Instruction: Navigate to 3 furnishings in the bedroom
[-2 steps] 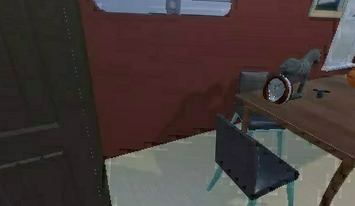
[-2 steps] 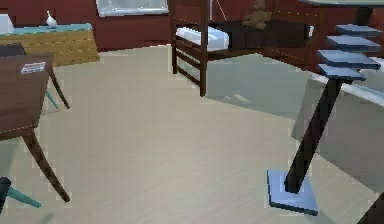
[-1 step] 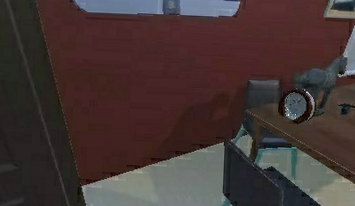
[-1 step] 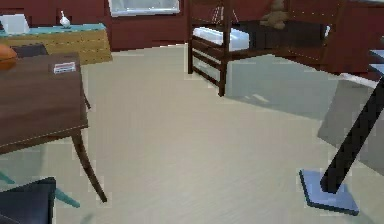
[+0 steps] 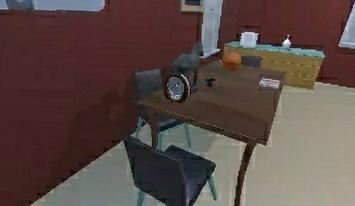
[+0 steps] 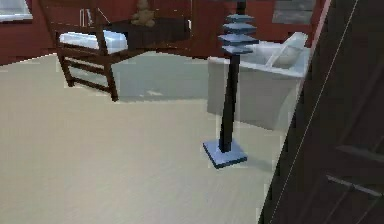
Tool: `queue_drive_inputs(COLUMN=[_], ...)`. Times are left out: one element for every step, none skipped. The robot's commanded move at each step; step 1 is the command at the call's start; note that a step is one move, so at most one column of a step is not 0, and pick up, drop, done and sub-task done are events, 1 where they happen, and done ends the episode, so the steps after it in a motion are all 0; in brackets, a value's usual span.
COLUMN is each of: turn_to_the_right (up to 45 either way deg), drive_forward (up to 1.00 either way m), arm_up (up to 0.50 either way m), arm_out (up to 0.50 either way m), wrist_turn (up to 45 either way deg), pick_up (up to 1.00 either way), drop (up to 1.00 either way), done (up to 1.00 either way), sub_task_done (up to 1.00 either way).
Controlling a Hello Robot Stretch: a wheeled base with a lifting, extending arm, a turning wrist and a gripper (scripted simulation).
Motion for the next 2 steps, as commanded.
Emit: queue_drive_inputs(turn_to_the_right=[0.0, 45.0], drive_forward=[0.0, 0.0], arm_up=[0.0, 0.0], arm_out=[0.0, 0.0], wrist_turn=[0.0, 0.0], pick_up=[0.0, 0.0], drop=[0.0, 0.0], done=[0.0, 0.0], sub_task_done=[1.0, 0.0])
